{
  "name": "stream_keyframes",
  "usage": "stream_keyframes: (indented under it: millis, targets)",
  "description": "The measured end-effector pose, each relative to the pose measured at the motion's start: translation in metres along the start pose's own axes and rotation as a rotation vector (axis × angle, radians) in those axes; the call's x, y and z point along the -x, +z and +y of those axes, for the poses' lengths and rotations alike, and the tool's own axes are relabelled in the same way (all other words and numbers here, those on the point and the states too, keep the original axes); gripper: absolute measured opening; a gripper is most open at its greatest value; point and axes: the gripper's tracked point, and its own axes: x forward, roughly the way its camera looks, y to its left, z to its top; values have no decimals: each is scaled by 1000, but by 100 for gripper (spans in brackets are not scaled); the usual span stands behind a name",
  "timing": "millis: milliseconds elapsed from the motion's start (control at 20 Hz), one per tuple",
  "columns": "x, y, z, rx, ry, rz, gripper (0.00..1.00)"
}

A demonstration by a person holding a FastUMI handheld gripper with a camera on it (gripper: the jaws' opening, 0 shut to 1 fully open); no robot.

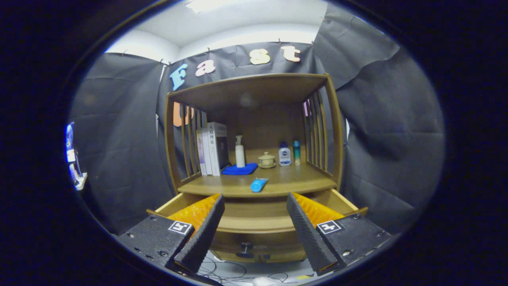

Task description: Pull open the drawer, take out the items inside it, and place them on the countertop above the cabinet.

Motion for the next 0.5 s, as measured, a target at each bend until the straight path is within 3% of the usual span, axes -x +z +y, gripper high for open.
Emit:
stream_keyframes:
  millis: [500]
  targets:
    - [12,-85,-35,30,-123,6,99]
